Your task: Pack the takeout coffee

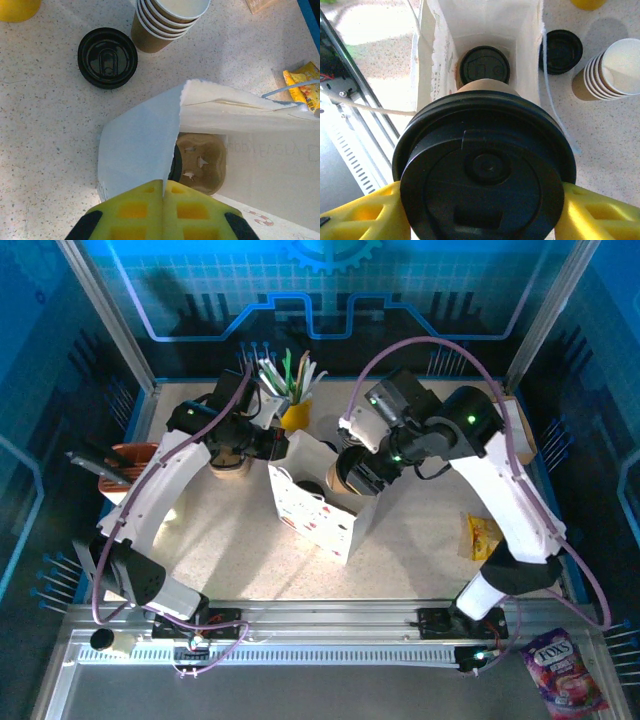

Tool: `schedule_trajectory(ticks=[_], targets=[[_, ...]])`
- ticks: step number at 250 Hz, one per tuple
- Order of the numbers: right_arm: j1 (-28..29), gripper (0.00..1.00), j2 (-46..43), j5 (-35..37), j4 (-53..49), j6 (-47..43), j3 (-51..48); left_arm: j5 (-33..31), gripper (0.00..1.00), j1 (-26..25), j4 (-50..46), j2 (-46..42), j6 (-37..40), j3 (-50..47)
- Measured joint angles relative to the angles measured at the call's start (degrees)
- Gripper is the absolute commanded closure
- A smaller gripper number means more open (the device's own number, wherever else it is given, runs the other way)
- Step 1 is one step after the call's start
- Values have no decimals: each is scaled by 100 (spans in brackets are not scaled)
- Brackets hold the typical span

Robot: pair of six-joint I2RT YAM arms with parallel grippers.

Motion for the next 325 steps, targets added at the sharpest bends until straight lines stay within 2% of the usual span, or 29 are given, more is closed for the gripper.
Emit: schedule_trajectory(ticks=[76, 325], targets=[[68, 45, 575, 17, -17, -57, -11, 2, 100, 0, 133, 13, 0, -138], [76, 48, 1154, 404, -20, -122, -479, 0, 100, 0, 361, 13, 2, -306]])
